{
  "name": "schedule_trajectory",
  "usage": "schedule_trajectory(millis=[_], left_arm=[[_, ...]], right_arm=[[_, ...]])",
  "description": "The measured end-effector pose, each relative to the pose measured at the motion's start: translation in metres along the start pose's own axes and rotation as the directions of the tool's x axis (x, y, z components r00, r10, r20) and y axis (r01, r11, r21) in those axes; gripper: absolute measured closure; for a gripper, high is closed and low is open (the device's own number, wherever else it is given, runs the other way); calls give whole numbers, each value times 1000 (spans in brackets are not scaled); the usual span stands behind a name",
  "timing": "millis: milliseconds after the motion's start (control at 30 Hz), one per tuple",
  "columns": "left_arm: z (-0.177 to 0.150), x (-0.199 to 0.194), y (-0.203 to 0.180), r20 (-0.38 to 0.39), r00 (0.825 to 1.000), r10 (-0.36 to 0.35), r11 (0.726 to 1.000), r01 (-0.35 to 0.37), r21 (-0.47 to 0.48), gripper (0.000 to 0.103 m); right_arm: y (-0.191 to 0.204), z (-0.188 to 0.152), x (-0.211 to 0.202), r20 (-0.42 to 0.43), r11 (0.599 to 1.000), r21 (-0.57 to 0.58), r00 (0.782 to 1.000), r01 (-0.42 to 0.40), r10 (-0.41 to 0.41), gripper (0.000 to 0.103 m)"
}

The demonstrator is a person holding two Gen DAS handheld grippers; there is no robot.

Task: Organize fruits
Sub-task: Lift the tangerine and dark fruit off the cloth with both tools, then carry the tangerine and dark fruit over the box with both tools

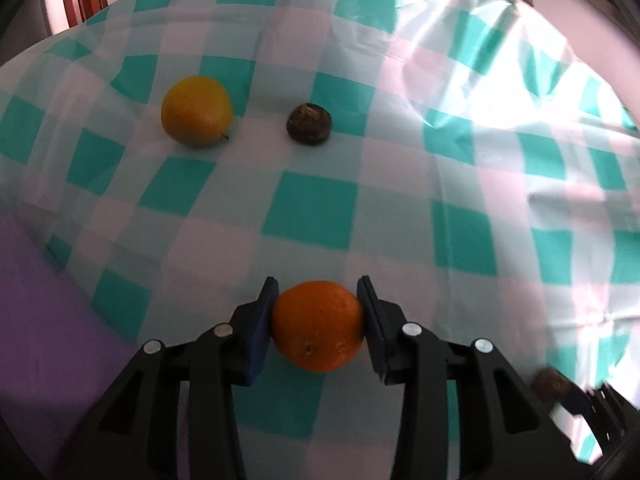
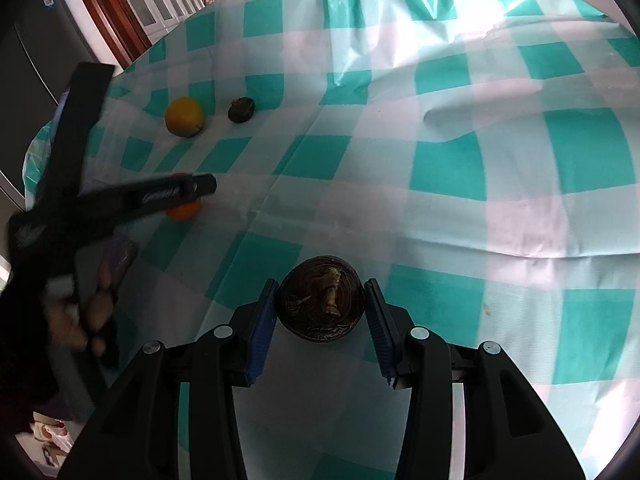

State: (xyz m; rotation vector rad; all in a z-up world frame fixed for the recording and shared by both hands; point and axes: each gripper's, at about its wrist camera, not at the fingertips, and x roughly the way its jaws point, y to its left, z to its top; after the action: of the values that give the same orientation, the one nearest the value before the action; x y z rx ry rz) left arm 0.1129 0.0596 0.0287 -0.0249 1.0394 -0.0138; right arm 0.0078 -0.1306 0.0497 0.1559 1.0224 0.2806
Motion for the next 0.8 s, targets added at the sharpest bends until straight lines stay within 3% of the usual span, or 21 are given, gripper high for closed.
schedule_trajectory(millis=[200, 400, 600, 800], left_arm=[[-25, -27, -2, -2, 996, -86, 996, 86, 20, 62], [-33, -80, 10, 30, 988, -151, 988, 150, 34, 62], [-30, -142, 26, 86, 983, -160, 984, 152, 97, 62], [-34, -201, 70, 129, 985, -118, 988, 104, 116, 62]], right_arm=[[18, -3, 2, -6, 1000, -6, 1000, -6, 6, 59], [41, -1, -24, 34, 1000, 2, 999, -15, 15, 59], [71, 6, -66, 82, 1000, -10, 997, -9, 10, 59], [141, 20, -104, 138, 994, -99, 988, -53, 66, 59]])
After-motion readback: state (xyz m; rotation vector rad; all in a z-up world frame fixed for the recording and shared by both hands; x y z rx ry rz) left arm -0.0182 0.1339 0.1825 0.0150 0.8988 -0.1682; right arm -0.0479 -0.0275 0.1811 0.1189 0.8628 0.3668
